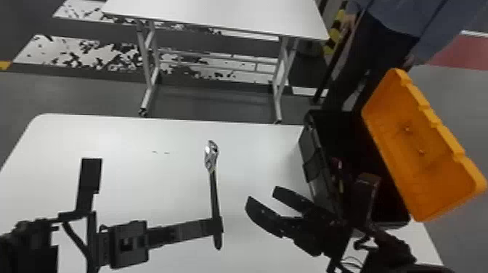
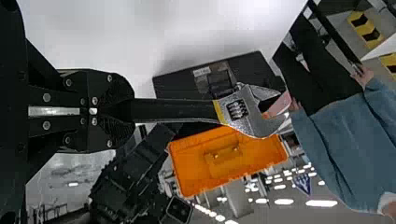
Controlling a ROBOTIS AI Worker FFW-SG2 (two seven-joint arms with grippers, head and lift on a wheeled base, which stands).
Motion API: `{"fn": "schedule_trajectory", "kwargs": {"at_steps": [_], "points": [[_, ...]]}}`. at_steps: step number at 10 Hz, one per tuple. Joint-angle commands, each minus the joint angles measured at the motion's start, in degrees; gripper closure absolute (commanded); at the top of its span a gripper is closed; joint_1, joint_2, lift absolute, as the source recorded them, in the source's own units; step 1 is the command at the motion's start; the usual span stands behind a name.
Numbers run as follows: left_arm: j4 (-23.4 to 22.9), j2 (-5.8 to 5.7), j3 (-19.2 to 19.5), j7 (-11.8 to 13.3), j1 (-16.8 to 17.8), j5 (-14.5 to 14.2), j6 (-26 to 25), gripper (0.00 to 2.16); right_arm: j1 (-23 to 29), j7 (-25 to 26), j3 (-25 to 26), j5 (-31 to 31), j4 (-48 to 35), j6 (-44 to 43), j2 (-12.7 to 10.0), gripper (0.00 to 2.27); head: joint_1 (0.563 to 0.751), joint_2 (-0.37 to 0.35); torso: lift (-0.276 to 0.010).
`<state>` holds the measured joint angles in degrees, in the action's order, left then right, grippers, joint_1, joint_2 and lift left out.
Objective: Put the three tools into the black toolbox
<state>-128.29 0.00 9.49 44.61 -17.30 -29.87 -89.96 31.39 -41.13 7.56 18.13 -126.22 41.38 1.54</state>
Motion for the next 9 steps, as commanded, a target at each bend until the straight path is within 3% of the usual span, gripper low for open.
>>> {"fn": "schedule_trajectory", "kwargs": {"at_steps": [1,3,5,7,9], "points": [[0.41,-0.35,0.62,2.85,-0.45,0.87,-0.07,1.36,-1.24,0.00,-0.09,-0.47,-0.25,2.53,0.13,0.08,0.695,-0.140,-0.051],[1.38,-0.97,-0.35,3.73,-0.98,3.24,-0.07,1.36,-2.21,0.00,0.26,-0.20,-2.10,8.86,0.57,0.08,0.695,-0.130,-0.051],[2.52,-0.97,-3.16,3.65,-0.98,6.67,-0.07,1.36,-4.41,0.00,0.44,-0.03,-5.70,20.99,1.01,0.08,0.695,-0.125,-0.051],[2.96,-0.62,-5.18,3.03,-0.80,7.55,-0.07,1.36,-7.04,0.00,-1.06,-0.38,-9.40,32.24,1.19,0.08,0.695,-0.125,-0.051],[2.70,-0.53,-6.76,2.77,-0.89,8.08,-0.07,1.36,-9.59,0.09,-3.78,-2.05,-9.40,35.40,1.28,0.08,0.695,-0.120,-0.051]]}}
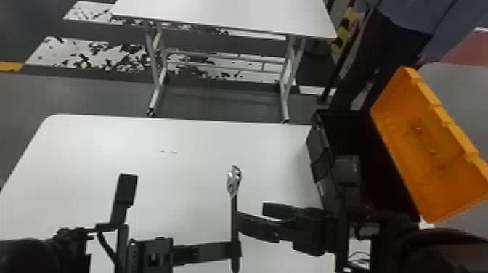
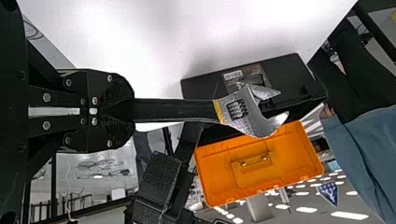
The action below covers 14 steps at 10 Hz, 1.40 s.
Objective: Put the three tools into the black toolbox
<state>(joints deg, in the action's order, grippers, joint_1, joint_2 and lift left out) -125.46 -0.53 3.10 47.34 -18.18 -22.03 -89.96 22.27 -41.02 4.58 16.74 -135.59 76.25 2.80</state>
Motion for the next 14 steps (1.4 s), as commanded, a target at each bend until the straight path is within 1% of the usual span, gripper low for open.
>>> {"fn": "schedule_trajectory", "kwargs": {"at_steps": [1,4,6,7,8,9,14], "points": [[-0.14,0.00,-0.81,-0.05,-0.11,0.41,-0.07,1.36,-0.74,0.24,-2.55,-1.36,-0.11,0.53,0.01,0.08,0.695,-0.114,-0.051],[-0.66,0.00,-1.25,-0.05,-0.28,0.68,-0.07,1.36,-1.62,0.68,-6.42,-3.99,0.06,0.00,-0.08,0.08,0.695,-0.077,-0.051],[-0.84,0.00,-1.60,0.04,-0.02,0.68,-0.07,1.36,-1.70,0.76,-6.42,-4.61,0.59,-2.28,-0.08,0.12,0.695,-0.058,-0.051],[-0.75,0.00,-1.60,0.12,-0.02,0.68,-0.07,1.36,-1.79,0.76,-6.86,-5.31,1.03,-3.86,-0.08,0.48,0.695,-0.062,-0.051],[-0.75,-0.09,-1.60,0.12,-0.02,0.68,-0.07,1.36,-1.79,1.12,-7.30,-6.02,1.03,-4.39,-0.17,1.88,0.695,-0.065,-0.051],[-0.75,0.00,-1.52,0.04,-0.02,0.68,-0.07,1.36,-1.62,1.91,-7.48,-6.45,1.12,-5.62,-0.08,2.24,0.695,-0.064,-0.051],[-0.58,0.00,-1.25,0.04,0.16,0.85,-0.07,1.36,-1.09,1.73,-7.56,-7.16,1.12,-7.73,0.10,2.24,0.695,-0.065,-0.051]]}}
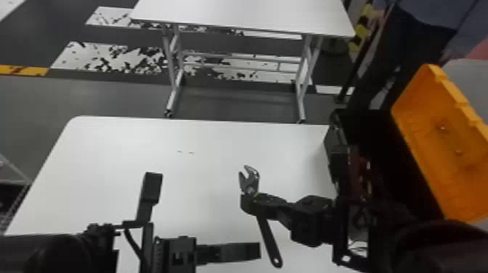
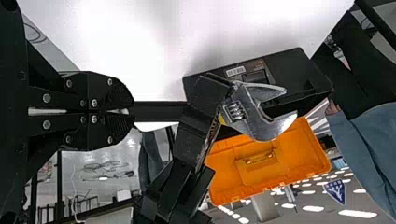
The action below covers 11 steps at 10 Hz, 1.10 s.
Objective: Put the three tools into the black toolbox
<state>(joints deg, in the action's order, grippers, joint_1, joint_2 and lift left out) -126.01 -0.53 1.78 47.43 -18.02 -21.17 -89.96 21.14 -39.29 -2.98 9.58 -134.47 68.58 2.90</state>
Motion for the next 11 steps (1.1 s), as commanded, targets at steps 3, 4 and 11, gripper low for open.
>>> {"fn": "schedule_trajectory", "kwargs": {"at_steps": [3,4,11], "points": [[0.33,-0.18,0.68,3.02,-0.17,-0.01,-0.07,0.28,0.22,0.09,0.08,-0.09,-0.01,-0.06,0.00,2.24,0.695,-0.066,-0.051],[0.33,-0.18,0.77,3.20,-0.35,0.17,-0.07,0.06,0.31,0.09,0.25,-0.09,-0.01,-0.06,0.00,2.24,0.695,-0.067,-0.051],[1.03,-0.62,4.28,4.69,-6.50,4.74,-0.07,0.04,-3.38,2.73,10.10,-5.28,-2.73,-4.81,7.64,2.24,0.695,-0.176,-0.051]]}}
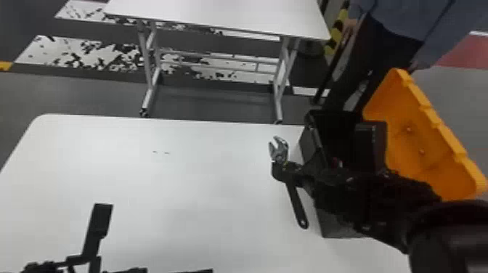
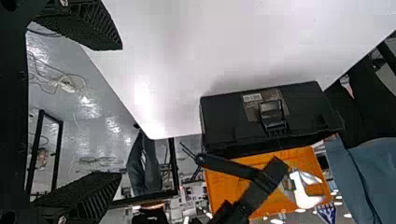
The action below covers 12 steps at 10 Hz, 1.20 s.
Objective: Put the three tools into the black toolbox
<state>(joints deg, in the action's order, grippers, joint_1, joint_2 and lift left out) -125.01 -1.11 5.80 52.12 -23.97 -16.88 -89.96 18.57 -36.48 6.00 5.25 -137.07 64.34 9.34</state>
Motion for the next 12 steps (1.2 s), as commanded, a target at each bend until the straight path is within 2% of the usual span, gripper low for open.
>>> {"fn": "schedule_trajectory", "kwargs": {"at_steps": [1,4,5,8,12], "points": [[-0.05,-0.03,0.44,-0.09,-1.51,1.85,-0.07,0.04,-1.87,0.53,4.20,-1.39,0.23,-1.45,3.49,2.25,0.695,-0.200,-0.051],[-0.05,-0.56,2.02,-0.44,-3.89,3.43,-0.07,0.04,-4.86,0.44,11.93,-1.83,7.96,-7.96,9.82,2.25,0.695,-0.350,-0.051],[-0.05,-0.56,2.55,-0.44,-4.42,3.61,-0.07,0.05,-5.03,0.36,13.43,-1.47,11.74,-12.17,10.61,2.25,0.695,-0.350,-0.051],[-0.49,-0.56,3.51,-0.36,-4.59,3.70,-0.07,0.05,-5.38,0.27,17.74,2.83,23.78,-22.55,10.17,2.25,0.695,-0.350,-0.051],[-1.11,-0.56,3.25,-0.62,-4.50,3.96,-0.07,0.05,-4.68,-0.35,19.41,5.91,28.09,-24.13,7.54,2.25,0.695,-0.350,-0.051]]}}
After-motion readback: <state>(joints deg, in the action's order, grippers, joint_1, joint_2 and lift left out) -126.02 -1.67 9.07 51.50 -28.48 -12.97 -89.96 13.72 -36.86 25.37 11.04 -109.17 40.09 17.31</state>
